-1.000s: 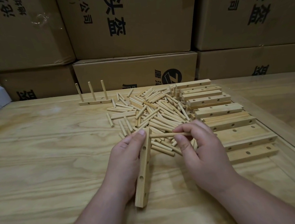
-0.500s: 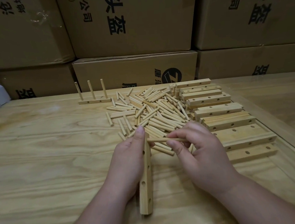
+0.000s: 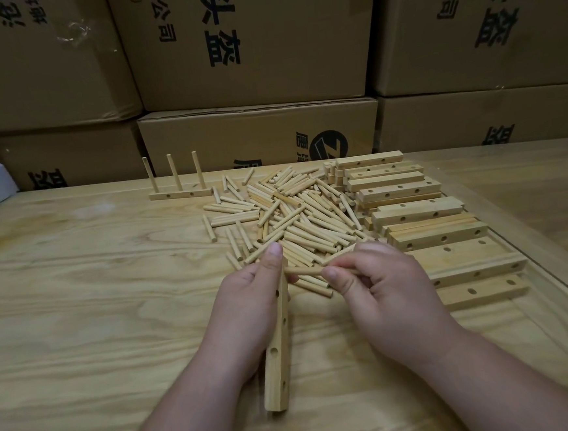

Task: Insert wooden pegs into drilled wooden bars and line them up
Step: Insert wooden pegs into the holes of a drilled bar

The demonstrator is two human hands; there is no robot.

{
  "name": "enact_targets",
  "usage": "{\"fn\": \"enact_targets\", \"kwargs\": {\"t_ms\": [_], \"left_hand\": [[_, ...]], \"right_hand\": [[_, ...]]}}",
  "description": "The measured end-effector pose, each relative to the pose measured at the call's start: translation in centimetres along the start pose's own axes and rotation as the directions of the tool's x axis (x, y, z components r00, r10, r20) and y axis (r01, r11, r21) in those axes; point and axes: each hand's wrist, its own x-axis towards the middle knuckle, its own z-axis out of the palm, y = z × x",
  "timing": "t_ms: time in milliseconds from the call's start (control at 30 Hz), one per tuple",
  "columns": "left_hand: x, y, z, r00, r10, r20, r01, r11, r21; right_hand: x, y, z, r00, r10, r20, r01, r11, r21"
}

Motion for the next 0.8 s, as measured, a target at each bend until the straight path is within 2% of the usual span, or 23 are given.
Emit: {"fn": "enact_targets", "kwargs": {"t_ms": [100,200,267,400,500,567,600,667,733,800], "left_hand": [[-0.1,0.0,-0.1,1.0,-0.002,0.011,0.002,1.0,-0.004],[0.1,0.0,-0.2,0.999,-0.05,0.008,0.05,0.995,-0.082],[0.2,-0.2,-0.3,0.997,-0.052,0.061,0.06,0.987,-0.146],[-0.1,-0.2,-0.3,0.988,0.004,0.157,0.02,0.988,-0.152],[-0.2,-0.1,-0.1,0.999,0.011,0.045,-0.003,0.984,-0.176],[0.1,0.0,-0.1,0.996,-0.068,-0.06,0.049,0.961,-0.271],[0.3,0.0,-0.2,0.99,-0.108,-0.096,0.07,0.941,-0.331],[0.6,0.0,-0.4,0.982,-0.157,-0.107,0.086,0.87,-0.486],[1.0,-0.2,-0.5,0.979,-0.183,-0.095,0.093,0.803,-0.589],[1.3,-0.5,-0.5,0.979,-0.183,-0.089,0.089,0.778,-0.622]], "right_hand": [[0.0,-0.1,0.1,0.999,0.031,0.022,-0.031,0.999,-0.009],[0.0,-0.2,0.3,0.999,0.045,-0.002,-0.045,0.999,0.011],[0.1,-0.3,0.5,0.996,0.056,-0.064,-0.054,0.998,0.029],[0.2,-0.2,0.2,0.977,0.093,-0.191,-0.078,0.993,0.084],[0.0,-0.1,0.0,0.963,0.22,-0.159,-0.186,0.961,0.202],[-0.1,-0.2,0.1,0.967,0.214,-0.138,-0.19,0.967,0.168],[-0.1,-0.2,0.2,0.979,0.178,-0.102,-0.17,0.982,0.08],[-0.2,-0.3,0.7,0.988,0.14,0.066,-0.13,0.982,-0.138],[-0.4,-0.4,1.4,0.95,0.189,0.25,-0.112,0.949,-0.293],[-0.7,-0.2,1.9,0.905,0.239,0.351,-0.095,0.919,-0.382]]}}
